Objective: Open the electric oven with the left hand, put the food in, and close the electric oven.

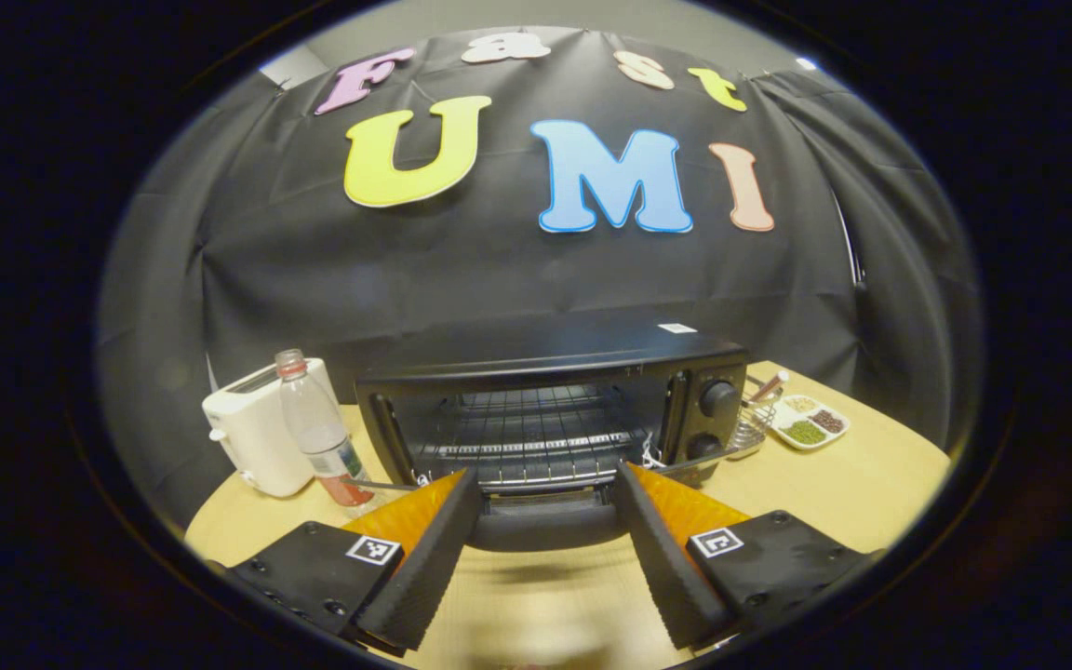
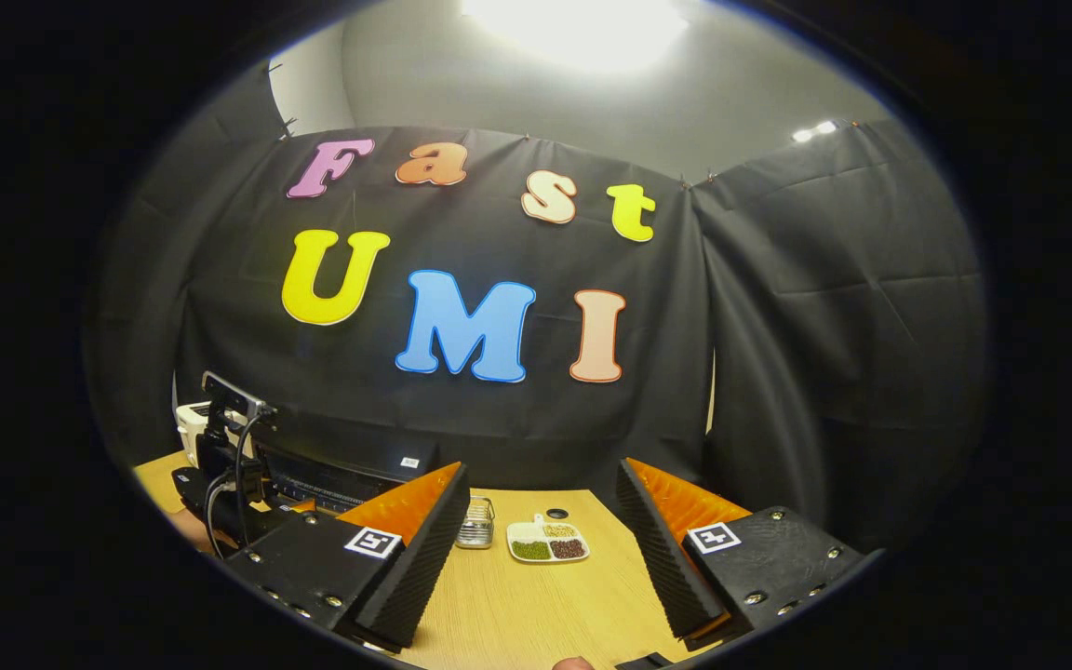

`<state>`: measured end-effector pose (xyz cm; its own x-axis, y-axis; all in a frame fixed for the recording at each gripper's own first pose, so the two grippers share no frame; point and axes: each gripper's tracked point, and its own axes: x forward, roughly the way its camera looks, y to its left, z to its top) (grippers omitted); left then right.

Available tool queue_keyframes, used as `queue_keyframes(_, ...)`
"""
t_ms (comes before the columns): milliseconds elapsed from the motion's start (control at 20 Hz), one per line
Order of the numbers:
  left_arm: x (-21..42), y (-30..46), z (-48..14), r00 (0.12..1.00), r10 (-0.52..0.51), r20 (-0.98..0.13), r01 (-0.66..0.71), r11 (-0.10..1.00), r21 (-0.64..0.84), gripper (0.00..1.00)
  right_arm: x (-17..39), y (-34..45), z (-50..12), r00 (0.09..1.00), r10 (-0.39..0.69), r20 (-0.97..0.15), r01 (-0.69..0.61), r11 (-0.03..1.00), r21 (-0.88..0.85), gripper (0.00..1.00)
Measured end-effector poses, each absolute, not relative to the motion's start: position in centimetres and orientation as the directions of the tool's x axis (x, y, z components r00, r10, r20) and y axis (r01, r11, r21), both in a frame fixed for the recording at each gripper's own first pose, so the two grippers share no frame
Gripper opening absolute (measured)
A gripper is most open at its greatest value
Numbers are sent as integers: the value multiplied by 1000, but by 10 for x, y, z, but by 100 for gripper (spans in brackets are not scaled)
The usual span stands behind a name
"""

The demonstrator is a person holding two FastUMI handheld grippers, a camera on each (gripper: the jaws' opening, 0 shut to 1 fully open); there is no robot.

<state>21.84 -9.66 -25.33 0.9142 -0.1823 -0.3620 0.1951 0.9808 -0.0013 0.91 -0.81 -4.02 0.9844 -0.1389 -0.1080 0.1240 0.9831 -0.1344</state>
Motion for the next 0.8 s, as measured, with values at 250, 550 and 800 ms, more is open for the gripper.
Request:
queue_keyframes(250, 202, -96, -267, 902, -176, -394, 187, 982, -11, 100, 4, -10, -44, 984, -126, -122, 111, 986, -122, 96)
queue_keyframes(550, 184, -96, -293, 878, -166, -450, 177, 984, -16, 98, -3, -12, -47, 985, -112, -135, 95, 987, -127, 96)
queue_keyframes(800, 170, -97, -316, 852, -162, -498, 160, 986, -46, 100, -8, -12, -51, 982, -97, -159, 78, 989, -123, 96)
